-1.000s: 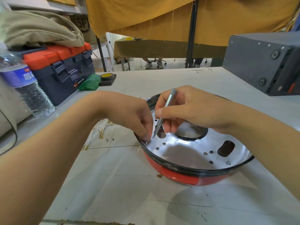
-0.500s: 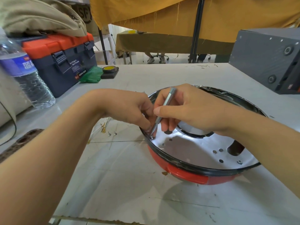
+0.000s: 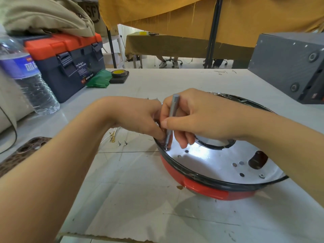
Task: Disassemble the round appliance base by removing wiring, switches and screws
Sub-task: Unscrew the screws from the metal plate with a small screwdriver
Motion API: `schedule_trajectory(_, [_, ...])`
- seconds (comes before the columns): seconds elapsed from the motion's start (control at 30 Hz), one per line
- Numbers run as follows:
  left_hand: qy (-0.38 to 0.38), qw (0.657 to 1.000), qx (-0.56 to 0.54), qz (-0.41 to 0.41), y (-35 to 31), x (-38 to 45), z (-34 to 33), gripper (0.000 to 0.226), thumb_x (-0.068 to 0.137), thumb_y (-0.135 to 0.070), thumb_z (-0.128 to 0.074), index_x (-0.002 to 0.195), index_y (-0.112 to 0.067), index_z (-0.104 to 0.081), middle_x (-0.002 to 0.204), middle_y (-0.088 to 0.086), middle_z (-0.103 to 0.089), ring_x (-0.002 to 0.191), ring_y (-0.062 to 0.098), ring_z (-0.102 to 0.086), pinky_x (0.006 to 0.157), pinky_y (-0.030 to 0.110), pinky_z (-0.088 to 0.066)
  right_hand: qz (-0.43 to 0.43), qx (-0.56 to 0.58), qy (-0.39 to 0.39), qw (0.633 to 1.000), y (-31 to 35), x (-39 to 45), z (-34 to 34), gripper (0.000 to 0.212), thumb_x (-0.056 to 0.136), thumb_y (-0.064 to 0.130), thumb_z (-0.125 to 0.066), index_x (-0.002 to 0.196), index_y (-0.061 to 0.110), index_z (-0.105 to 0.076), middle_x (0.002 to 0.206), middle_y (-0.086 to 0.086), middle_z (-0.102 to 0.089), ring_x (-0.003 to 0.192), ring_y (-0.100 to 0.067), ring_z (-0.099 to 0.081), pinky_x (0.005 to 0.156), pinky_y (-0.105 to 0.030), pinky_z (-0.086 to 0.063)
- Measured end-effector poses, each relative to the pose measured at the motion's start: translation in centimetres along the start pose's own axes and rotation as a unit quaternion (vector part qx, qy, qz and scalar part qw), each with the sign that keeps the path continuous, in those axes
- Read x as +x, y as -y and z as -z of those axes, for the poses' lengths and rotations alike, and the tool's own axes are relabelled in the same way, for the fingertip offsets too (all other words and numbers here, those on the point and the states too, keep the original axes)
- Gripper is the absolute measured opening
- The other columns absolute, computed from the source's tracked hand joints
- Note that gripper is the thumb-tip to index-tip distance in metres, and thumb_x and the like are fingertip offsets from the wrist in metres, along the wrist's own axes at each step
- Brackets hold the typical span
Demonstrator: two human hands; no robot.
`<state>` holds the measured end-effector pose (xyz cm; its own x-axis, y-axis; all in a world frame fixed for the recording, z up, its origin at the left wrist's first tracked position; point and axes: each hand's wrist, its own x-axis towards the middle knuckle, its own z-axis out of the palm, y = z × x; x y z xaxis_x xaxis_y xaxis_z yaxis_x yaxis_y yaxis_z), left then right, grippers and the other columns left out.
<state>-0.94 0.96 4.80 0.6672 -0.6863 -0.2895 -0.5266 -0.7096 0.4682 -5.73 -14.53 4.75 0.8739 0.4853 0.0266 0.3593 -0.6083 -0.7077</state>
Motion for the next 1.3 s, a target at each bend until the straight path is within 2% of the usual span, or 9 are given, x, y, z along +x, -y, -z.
schedule_trajectory(0.1, [-0.004,1.0,0.002,-0.004,0.1,-0.1,-0.1,0.024,0.072,-0.023,-0.068,0.094,-0.013,-0.07,0.096,0.004,-0.07,0.094,0.017,-0.063,0.094,0.041,-0.048,-0.004,0.008,0.01,1.0,0.1,0.2,0.1,0.015,0.092,0.009,-0.053,0.082,0.0,-0.061,0.054,-0.004,-0.066,0.053,-0.02,-0.059,0.062,-0.035,-0.054])
schedule_trajectory(0.23, [-0.009,1.0,0.001,0.003,0.4,0.1,-0.1,0.016,0.08,-0.012,-0.065,0.095,-0.007,-0.068,0.097,0.01,-0.068,0.093,0.023,-0.062,0.091,0.044,-0.048,0.005,0.008,-0.013,1.0,0.0,0.6,-0.3,0.031,0.096,0.027,-0.053,0.072,0.009,-0.061,0.047,-0.002,-0.061,0.047,-0.017,-0.054,0.054,-0.025,-0.049])
schedule_trajectory(0.47, [-0.002,0.999,-0.032,-0.001,0.8,0.2,-0.1,0.011,0.081,-0.015,-0.064,0.077,-0.025,-0.066,0.072,-0.02,-0.064,0.07,-0.006,-0.057,0.063,0.006,-0.041,-0.02,0.038,-0.013,0.999,-0.9,0.5,-0.5,0.025,0.097,0.013,-0.046,0.079,-0.001,-0.056,0.042,-0.002,-0.054,0.04,-0.013,-0.043,0.05,-0.024,-0.043])
schedule_trajectory(0.67, [0.009,0.999,-0.032,-0.012,0.8,0.2,-0.1,0.011,0.083,-0.015,-0.063,0.088,-0.023,-0.067,0.087,-0.013,-0.067,0.083,0.001,-0.06,0.073,0.011,-0.047,0.012,0.072,-0.038,0.997,-1.6,0.1,-0.2,0.033,0.091,0.032,-0.061,0.069,0.008,-0.064,0.045,0.003,-0.052,0.044,-0.009,-0.049,0.051,-0.017,-0.044])
schedule_trajectory(0.73, [0.005,1.0,-0.02,-0.016,0.8,0.3,-0.2,0.009,0.083,-0.015,-0.064,0.091,-0.018,-0.067,0.088,-0.007,-0.066,0.084,0.007,-0.06,0.081,0.023,-0.049,0.028,0.076,-0.043,0.996,-1.5,0.0,-0.4,0.036,0.089,0.035,-0.063,0.067,0.007,-0.066,0.044,0.006,-0.049,0.042,-0.007,-0.046,0.048,-0.014,-0.042])
schedule_trajectory(0.87, [0.011,1.0,-0.018,-0.02,0.6,0.2,-0.3,0.01,0.08,-0.023,-0.065,0.089,-0.019,-0.068,0.091,-0.008,-0.068,0.089,0.008,-0.061,0.091,0.034,-0.048,0.032,0.093,-0.045,0.994,-1.5,0.1,-0.6,0.035,0.092,0.031,-0.058,0.068,0.006,-0.067,0.045,0.007,-0.052,0.042,-0.005,-0.05,0.046,-0.014,-0.042])
schedule_trajectory(1.07, [-0.002,1.0,-0.009,0.002,0.8,0.2,-0.4,0.012,0.083,-0.019,-0.064,0.094,-0.018,-0.067,0.091,-0.006,-0.067,0.089,0.01,-0.059,0.087,0.03,-0.047,-0.005,0.098,-0.017,0.995,-1.7,0.2,-0.5,0.033,0.1,0.026,-0.046,0.077,0.008,-0.062,0.039,0.005,-0.046,0.043,-0.013,-0.045,0.056,-0.025,-0.048])
schedule_trajectory(1.2, [0.007,1.0,0.014,0.008,0.6,0.1,-0.4,0.03,0.071,-0.036,-0.06,0.094,-0.019,-0.068,0.098,0.0,-0.067,0.097,0.019,-0.059,0.094,0.043,-0.046,-0.012,0.097,-0.024,0.995,-1.7,0.1,-0.6,0.028,0.099,0.018,-0.046,0.076,0.01,-0.058,0.043,0.001,-0.053,0.042,-0.013,-0.045,0.054,-0.023,-0.046])
schedule_trajectory(1.3, [0.017,1.0,0.003,0.002,0.6,0.0,-0.4,0.025,0.073,-0.033,-0.06,0.092,-0.02,-0.069,0.096,-0.004,-0.067,0.096,0.017,-0.059,0.093,0.035,-0.047,0.0,0.098,-0.03,0.995,-1.8,0.0,-0.5,0.028,0.096,0.016,-0.05,0.072,0.008,-0.061,0.044,-0.001,-0.052,0.044,-0.014,-0.047,0.057,-0.027,-0.048])
